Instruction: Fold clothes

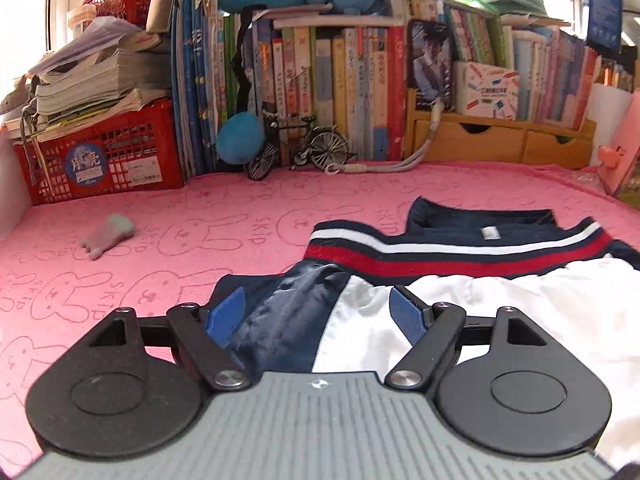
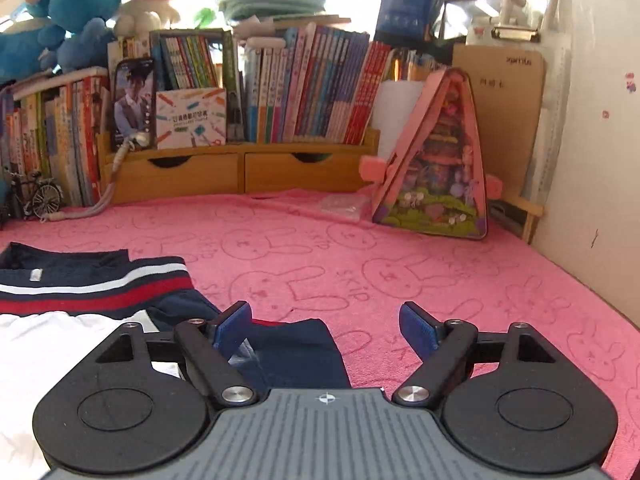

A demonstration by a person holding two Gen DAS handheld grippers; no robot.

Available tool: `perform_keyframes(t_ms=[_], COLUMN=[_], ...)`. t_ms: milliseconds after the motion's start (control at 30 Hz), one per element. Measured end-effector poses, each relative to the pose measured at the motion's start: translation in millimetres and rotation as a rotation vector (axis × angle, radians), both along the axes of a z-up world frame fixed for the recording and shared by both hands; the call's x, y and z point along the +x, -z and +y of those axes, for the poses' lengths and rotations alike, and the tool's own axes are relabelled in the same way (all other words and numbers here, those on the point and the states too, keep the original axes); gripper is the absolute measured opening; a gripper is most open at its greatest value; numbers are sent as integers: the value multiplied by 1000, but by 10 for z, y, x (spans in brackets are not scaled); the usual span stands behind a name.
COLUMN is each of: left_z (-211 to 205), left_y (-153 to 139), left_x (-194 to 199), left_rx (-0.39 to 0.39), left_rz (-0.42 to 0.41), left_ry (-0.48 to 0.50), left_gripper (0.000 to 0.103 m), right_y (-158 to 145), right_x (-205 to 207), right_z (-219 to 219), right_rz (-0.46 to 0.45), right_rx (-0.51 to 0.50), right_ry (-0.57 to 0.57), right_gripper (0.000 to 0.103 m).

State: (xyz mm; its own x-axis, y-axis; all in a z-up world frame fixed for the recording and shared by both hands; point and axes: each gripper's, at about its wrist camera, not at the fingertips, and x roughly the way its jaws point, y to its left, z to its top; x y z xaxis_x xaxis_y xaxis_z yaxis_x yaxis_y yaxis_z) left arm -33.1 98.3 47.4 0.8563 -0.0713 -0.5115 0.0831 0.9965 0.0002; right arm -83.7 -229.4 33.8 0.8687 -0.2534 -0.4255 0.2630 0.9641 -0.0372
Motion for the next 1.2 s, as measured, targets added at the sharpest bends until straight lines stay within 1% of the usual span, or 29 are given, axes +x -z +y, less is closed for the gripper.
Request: perform_keyframes(t_ms=[33,67,100,133,167,200,267,300,333,367,400,433,467,500,567,600,633,667,733,767,833,867,967,1067,1133,1167,1200], left_z=[-39,-94,-160,-251,-356,-443,-508,-484,-460,-417,-359,-312,-271,-230,-152,-100,-23,62,184,227,272,278,239,121,38,18,12], left_y=[-51,-65,-53,-16,48,122,251,293,335,353,354,355,356,372,501,580,606,596,581,565,495,456,286,80,-35,-80,-117], left_x=[-129,-234,-321,-367,-372,-364,-360,-376,-392,-412,-434,-449,-458,-478,-508,-533,-559,-578,-612,-630,-667,-686,-771,-930,-1055,-1102,-1138], left_rx=[-22,-31,-32,-11,37,94,190,221,253,274,287,307,332,382,581,657,665,637,626,622,591,573,492,335,181,83,-26], left_rz=[-20,-35,-46,-48,-38,-24,-6,-12,-18,-25,-33,-39,-44,-56,-88,-109,-113,-100,-86,-79,-61,-56,-72,-113,-139,-143,-141], left_ry=[29,59,89,113,125,127,119,115,110,107,106,94,75,52,6,-11,-28,-45,-66,-72,-75,-77,-82,-58,-12,19,53], left_gripper=[82,84,84,84,84,83,83,83,83,85,86,86,86,86,86,86,86,86,86,86,86,85,84,84,84,80,75], right_y=[-38,-47,-50,-54,-57,-38,37,80,117,174,251,352,451,549,670,734,799,835,897,864,732,641,408,190,139,118,125], right_x=[-141,-218,-282,-347,-411,-396,-327,-293,-276,-287,-313,-379,-462,-547,-665,-674,-674,-651,-597,-567,-501,-500,-656,-882,-1067,-1160,-1240], right_z=[69,180,299,418,537,674,910,993,1056,1075,1072,1045,1000,951,883,814,738,615,350,243,80,29,71,307,526,637,748], right_rz=[-32,-44,-52,-60,-68,-44,21,56,87,107,108,83,36,-14,-65,-61,-52,-38,-10,14,71,87,38,-50,-103,-128,-127], right_rx=[24,45,66,86,106,115,92,53,-11,-102,-217,-356,-496,-635,-848,-942,-1035,-1070,-1117,-1089,-975,-913,-756,-573,-426,-351,-255], right_ry=[-48,-126,-209,-291,-374,-442,-522,-535,-519,-477,-426,-373,-355,-344,-297,-274,-251,-224,-167,-151,-129,-116,-122,-194,-222,-234,-249], right_gripper=[81,81,81,81,81,81,79,77,75,75,75,75,76,81,80,78,73,70,68,68,72,72,74,78,78,76,64])
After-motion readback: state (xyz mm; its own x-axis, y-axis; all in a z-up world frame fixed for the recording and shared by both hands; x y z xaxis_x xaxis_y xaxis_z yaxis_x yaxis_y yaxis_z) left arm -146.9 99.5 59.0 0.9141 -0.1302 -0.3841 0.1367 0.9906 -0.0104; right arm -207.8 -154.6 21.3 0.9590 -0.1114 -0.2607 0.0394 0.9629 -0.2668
